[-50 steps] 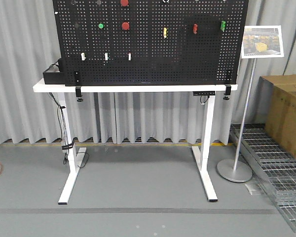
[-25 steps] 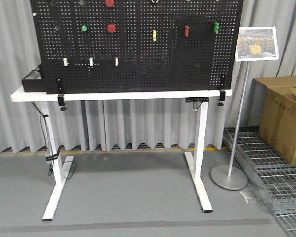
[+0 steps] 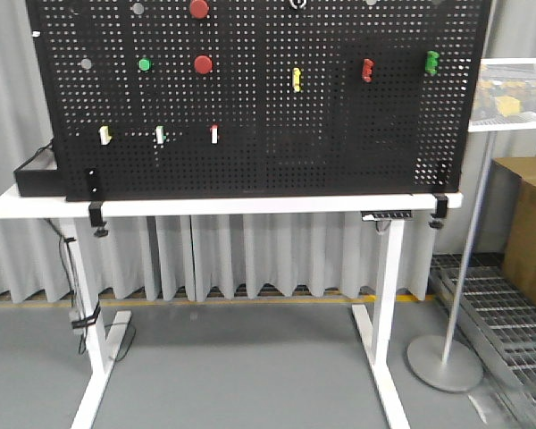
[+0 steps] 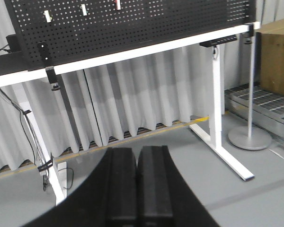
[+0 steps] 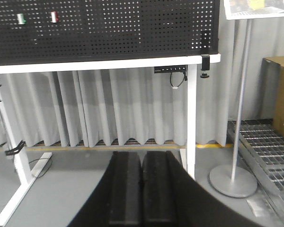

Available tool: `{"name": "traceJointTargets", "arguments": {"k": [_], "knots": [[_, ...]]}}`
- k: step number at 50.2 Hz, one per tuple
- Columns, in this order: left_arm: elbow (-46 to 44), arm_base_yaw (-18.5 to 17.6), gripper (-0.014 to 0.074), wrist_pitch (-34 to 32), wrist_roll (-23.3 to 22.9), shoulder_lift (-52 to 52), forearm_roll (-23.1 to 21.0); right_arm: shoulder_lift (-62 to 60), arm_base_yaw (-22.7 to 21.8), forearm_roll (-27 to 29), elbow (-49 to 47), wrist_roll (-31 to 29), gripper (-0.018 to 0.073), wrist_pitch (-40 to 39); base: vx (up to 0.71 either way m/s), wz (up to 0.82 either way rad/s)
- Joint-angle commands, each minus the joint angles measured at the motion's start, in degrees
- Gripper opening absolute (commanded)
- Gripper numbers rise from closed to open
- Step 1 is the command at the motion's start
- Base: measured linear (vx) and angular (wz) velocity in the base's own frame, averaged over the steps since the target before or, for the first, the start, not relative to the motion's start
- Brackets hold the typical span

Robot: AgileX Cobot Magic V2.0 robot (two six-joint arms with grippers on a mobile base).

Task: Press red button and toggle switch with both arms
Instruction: 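Drive the base forward toward the black pegboard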

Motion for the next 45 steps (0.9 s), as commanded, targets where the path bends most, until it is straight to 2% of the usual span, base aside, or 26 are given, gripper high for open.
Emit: {"name": "traceJointTargets", "arguments": {"k": [1, 45], "knots": [[2.0, -0.1, 0.0002, -4.8, -0.5, -0.9, 0.0, -0.9, -0.2, -0.9, 0.7, -0.3, -0.0003, -5.0, 0.49, 0.0], [2.0, -0.1, 0.0002, -4.8, -0.5, -0.9, 0.0, -0.9, -0.2, -0.9, 0.7, -0.3, -0.0003, -5.0, 0.46, 0.04]]}}
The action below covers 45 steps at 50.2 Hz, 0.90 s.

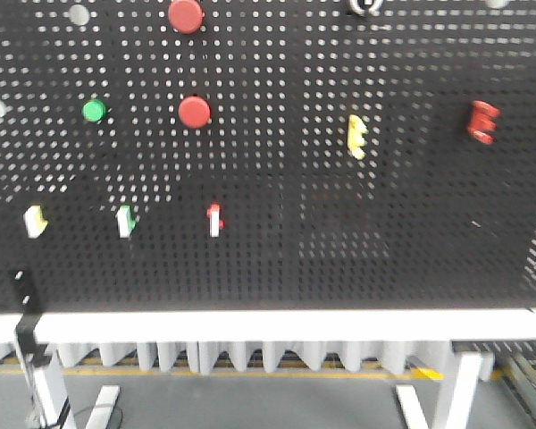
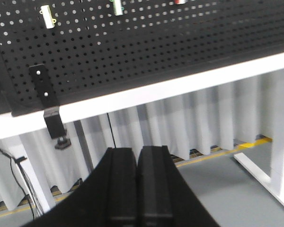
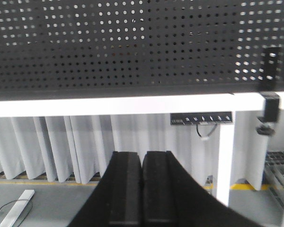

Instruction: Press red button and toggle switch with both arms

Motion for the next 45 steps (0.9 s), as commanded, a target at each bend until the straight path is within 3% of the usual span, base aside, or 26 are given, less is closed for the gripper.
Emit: {"name": "traceJointTargets", "arguments": {"k": [1, 27, 45], "knots": [[2.0, -0.1, 0.0002, -4.8, -0.5, -0.9, 0.0, -0.9, -0.2, -0.9, 0.7, -0.3, -0.0003, -5.0, 0.41, 0.06], [2.0, -0.1, 0.0002, -4.8, -0.5, -0.9, 0.0, -0.9, -0.2, -0.9, 0.7, -0.3, -0.0003, -5.1, 0.38, 0.05], [2.0, -0.1, 0.0002, -4.8, -0.5, -0.9, 0.0, -0.9, -0.2, -0.9, 0.7, -0.3, -0.0003, -5.1, 0.18, -0.01]]}}
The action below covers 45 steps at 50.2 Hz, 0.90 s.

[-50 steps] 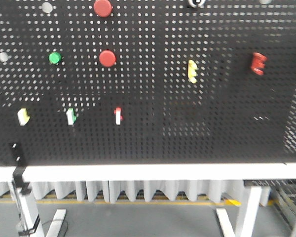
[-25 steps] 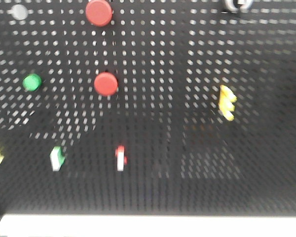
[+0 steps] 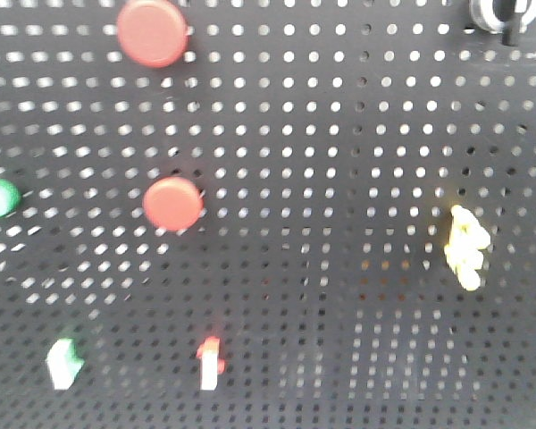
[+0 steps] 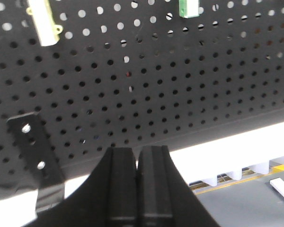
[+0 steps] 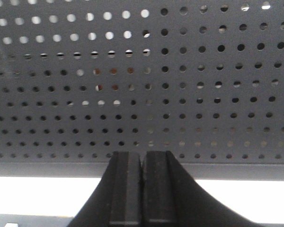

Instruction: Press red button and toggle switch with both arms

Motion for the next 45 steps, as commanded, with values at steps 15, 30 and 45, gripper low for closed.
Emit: {"name": "traceJointTargets", "arguments": {"k": [15, 30, 45], "knots": [[2.0, -0.1, 0.0002, -4.8, -0.5, -0.9, 0.0, -0.9, -0.2, -0.9, 0.7, -0.3, -0.0003, -5.1, 0.03, -0.02], [1.9, -0.1, 0.0002, -7.3, -0.5, -0.9, 0.3, -0.9, -0.2, -0.9, 0.7, -0.3, -0.0003, -6.3, 0.0, 0.0], [0.0, -0.1, 0.0002, -16.1, -2.1, -0.9, 0.0, -0.9, -0.2, -0.8, -1.2, 1.8, -0.0003, -21.9, 0.0, 0.0]]}}
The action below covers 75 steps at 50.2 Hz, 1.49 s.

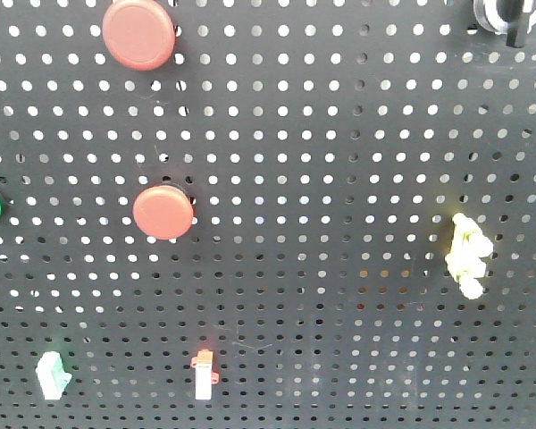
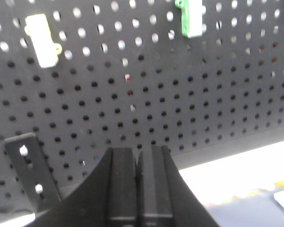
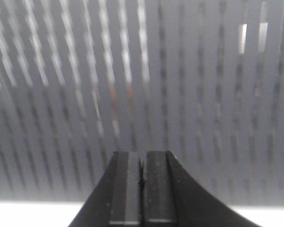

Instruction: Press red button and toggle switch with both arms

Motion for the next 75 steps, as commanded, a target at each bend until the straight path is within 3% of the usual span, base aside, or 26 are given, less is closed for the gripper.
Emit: {"name": "traceJointTargets", "arguments": {"k": [1, 7, 13, 29, 38, 43, 47, 52, 54, 57, 58, 62, 65, 68, 71, 75], "knots": [[-1.0, -0.1, 0.0002, -12.0, -2.6, -0.9, -0.4, -0.9, -0.2, -0.8, -2.3, 1.5, -0.0003, -9.1, 0.0, 0.0], [-11.1, -0.1, 0.0002, -11.5, -3.8, -0.5, 0.0, -0.9, -0.2, -0.9, -9.5, 4.1, -0.0003, -6.5, 0.0, 0.0], [-24.4, -0.1, 0.0002, -5.4, -2.2, 3.1, 0.0, 0.6, -0.2, -1.0, -19.5, 4.1, -0.0003, -3.5, 0.0, -0.01], [-55.4, -0.1, 0.0002, 10.6, -1.4, 27.1, -0.4, 19.9, -0.2, -3.7, -53.3, 3.0, -0.0003, 14.2, 0.0, 0.0], [-62.0, -0.1, 0.0002, 10.4, -2.5, 32.9, -0.4, 28.5, -0.2, -0.7, -64.3, 3.8, -0.0003, 20.8, 0.0, 0.0], [-62.0, -0.1, 0.0002, 10.1, -5.5, 33.1, -3.6, 29.6, -0.2, 3.7, -65.5, 4.6, -0.0003, 20.8, 0.0, 0.0], [-62.0, -0.2, 0.0002, 10.4, -5.6, 34.0, -9.7, 29.3, -0.2, 6.2, -65.5, 4.4, -0.0003, 21.2, 0.0, 0.0], [-62.1, -1.4, 0.0002, 10.6, -0.4, 36.5, -19.9, 29.5, -0.2, 7.3, -65.5, 4.4, -0.0003, 22.0, 0.0, 0.0], [-62.3, -2.3, 0.0002, 11.0, 3.9, 38.2, -26.2, 29.5, -0.2, 7.5, -65.5, 4.4, -0.0003, 22.8, 0.0, 0.01], [-63.7, -4.4, 0.0002, 13.5, 15.3, 41.0, -35.7, 29.6, -0.2, 7.5, -65.5, 3.9, -0.0003, 24.2, 0.0, 0.01], [-64.2, -4.9, 0.0002, 14.3, 16.6, 41.7, -37.8, 29.7, -0.2, 7.5, -65.5, 3.5, -0.0003, 24.6, 0.0, 0.0], [-67.8, -7.7, 0.0002, 19.6, 32.4, 45.6, -48.9, 29.9, -0.2, 7.7, -65.5, 1.8, -0.0003, 26.1, 0.0, 0.0], [-70.8, -9.2, 0.0002, 23.7, 41.2, 48.3, -56.3, 30.1, -0.2, 7.8, -65.5, 0.7, -0.0003, 27.1, 0.0, 0.0], [-74.0, -10.2, 0.0002, 25.8, 46.9, 51.2, -63.0, 30.2, -0.2, 7.8, -65.5, -0.1, -0.0003, 27.6, 0.0, 0.0], [-76.6, -10.6, 0.0002, 26.5, 48.5, 53.8, -66.6, 30.2, -0.2, 7.8, -65.5, -0.1, -0.0003, 27.8, 0.0, 0.0], [-79.5, -10.5, 0.0002, 26.5, 48.5, 56.7, -67.6, 30.3, -0.2, 7.8, -65.5, -0.1, -0.0003, 27.8, 0.0, 0.0]]}}
